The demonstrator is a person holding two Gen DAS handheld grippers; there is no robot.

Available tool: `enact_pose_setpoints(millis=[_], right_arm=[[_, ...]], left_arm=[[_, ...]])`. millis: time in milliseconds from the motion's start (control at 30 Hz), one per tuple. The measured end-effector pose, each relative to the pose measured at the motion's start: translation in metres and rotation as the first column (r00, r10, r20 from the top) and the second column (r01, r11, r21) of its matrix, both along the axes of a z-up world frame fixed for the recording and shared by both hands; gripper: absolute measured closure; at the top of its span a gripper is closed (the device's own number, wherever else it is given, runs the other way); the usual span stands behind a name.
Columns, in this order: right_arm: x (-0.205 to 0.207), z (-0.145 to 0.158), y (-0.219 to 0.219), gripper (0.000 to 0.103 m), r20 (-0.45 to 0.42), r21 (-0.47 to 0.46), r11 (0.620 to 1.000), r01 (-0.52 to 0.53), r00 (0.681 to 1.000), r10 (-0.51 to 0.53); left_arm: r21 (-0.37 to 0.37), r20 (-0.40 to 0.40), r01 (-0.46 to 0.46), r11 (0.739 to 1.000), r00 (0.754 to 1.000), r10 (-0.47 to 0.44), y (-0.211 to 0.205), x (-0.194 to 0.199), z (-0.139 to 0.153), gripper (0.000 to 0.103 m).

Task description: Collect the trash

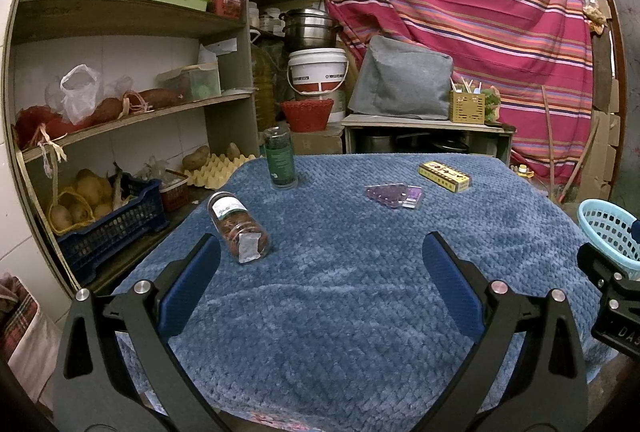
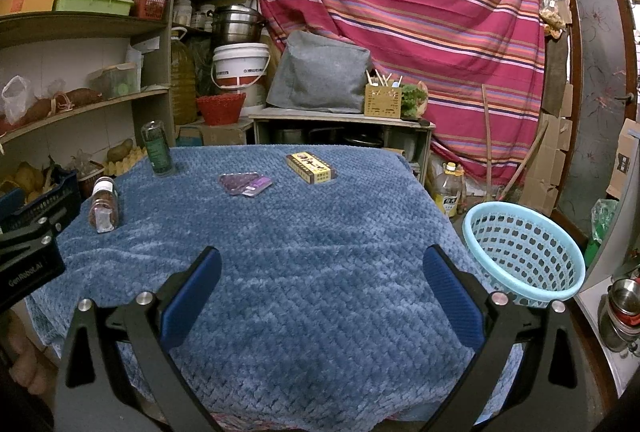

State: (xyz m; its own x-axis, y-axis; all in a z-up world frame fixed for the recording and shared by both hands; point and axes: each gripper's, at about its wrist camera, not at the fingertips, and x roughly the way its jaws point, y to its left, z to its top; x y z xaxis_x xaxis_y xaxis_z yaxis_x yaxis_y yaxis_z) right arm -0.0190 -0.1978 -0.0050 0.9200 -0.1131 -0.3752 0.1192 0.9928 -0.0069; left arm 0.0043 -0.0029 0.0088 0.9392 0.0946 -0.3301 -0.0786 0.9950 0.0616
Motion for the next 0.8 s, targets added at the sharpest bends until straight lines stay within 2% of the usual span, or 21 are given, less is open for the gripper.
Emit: enact_pose_setpoints(millis=[800], right_arm=[[0.0016,-0.0014,-0.0004,0.005,0.002,-0.002,1.0,0.001,1.0,-0.001]], left_arm=[[0.008,0.002,0.009,1.0,1.0,-0.009,0.0005,0.002,0.003,0.005]])
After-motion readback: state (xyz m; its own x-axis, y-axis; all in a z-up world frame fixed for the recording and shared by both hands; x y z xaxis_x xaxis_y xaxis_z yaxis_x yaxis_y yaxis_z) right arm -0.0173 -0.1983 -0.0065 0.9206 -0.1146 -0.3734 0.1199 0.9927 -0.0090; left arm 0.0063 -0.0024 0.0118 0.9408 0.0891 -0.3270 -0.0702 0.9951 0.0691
